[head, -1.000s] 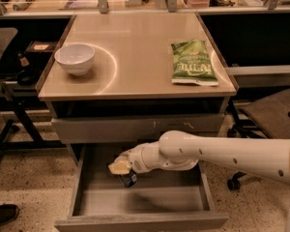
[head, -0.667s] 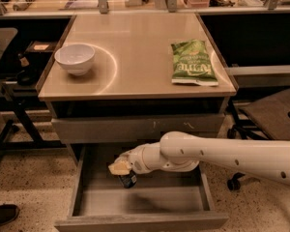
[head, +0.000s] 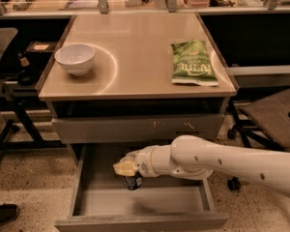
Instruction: Pick pepsi can from middle drawer and place on counter
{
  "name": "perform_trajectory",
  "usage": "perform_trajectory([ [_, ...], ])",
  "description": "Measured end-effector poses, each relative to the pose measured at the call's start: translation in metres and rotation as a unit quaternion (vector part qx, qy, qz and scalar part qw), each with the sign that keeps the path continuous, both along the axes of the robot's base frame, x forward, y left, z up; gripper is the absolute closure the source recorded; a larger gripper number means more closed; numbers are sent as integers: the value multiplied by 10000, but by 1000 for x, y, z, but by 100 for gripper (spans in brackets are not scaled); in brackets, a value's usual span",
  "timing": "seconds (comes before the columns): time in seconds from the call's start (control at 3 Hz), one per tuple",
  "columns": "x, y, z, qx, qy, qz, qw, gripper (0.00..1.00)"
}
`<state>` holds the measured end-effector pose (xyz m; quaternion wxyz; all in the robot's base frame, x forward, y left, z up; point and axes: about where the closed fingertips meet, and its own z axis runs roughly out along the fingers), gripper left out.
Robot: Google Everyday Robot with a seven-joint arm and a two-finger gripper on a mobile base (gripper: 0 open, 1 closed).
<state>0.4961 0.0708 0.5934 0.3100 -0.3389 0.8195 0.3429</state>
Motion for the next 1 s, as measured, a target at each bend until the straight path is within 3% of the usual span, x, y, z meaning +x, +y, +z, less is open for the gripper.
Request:
perform_trajectory([
  [0.33, -1, -4, 28, 1, -208, -57, 9998, 100],
  [1.0, 3, -3, 42, 54, -340, -61, 9994, 100],
])
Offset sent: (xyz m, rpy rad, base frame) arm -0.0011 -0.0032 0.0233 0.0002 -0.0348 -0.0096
